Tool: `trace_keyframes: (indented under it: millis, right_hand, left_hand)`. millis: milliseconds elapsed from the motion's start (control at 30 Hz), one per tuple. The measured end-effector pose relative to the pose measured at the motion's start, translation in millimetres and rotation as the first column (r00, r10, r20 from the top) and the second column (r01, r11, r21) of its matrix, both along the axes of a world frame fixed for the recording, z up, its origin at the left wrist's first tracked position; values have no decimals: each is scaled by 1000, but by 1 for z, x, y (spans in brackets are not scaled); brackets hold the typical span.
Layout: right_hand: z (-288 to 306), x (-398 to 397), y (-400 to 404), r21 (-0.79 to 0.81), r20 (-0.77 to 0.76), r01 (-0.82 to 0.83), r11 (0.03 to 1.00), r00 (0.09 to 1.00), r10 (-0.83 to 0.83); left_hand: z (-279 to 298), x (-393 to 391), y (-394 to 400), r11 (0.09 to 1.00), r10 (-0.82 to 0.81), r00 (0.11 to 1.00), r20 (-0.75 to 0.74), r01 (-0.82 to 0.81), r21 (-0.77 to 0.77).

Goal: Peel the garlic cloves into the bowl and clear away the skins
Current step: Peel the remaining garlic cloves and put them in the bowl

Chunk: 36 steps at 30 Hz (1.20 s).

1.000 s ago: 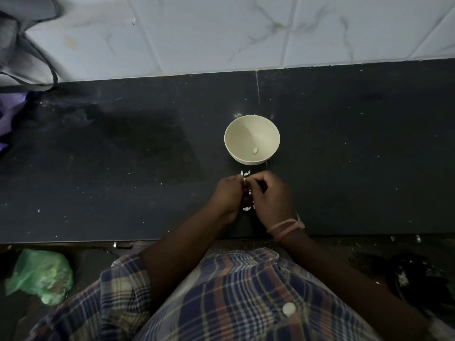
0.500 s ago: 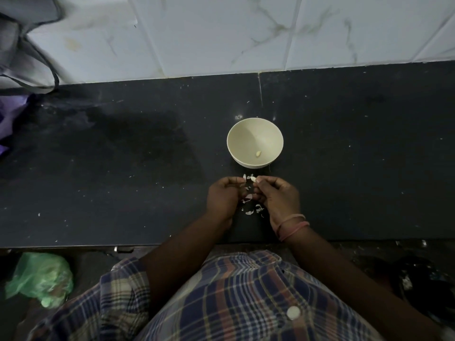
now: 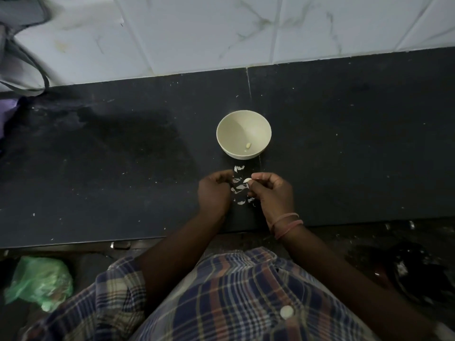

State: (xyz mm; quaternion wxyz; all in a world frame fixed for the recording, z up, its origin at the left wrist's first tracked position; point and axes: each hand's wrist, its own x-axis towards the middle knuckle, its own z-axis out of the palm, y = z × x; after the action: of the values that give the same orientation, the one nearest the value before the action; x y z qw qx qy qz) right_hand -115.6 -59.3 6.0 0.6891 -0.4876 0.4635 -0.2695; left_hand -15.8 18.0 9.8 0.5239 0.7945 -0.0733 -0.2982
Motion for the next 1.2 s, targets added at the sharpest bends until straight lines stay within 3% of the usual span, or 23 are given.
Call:
trace_keyframes:
  millis: [167,533,900,1200]
  right_hand:
    - [-2,-3,8,-20,18,-11,1000,1000,11]
    - [3,-4,8,31,81,31,999,996,-33]
    - [16,-4,14,-212,-101,-85,974,993,65]
    - [22,-6,11,-348,-178,-218,912,970,164]
  left_hand:
    - [-2,-6,0,989,46,991,-126,-63,-132]
    - [4,-21,8,939,-108,972,-209,30,-343]
    - [6,-21,18,914,-77,978,-195,-9,-405]
    - [3,-19,19,890,-55,955,-291,-85,-448]
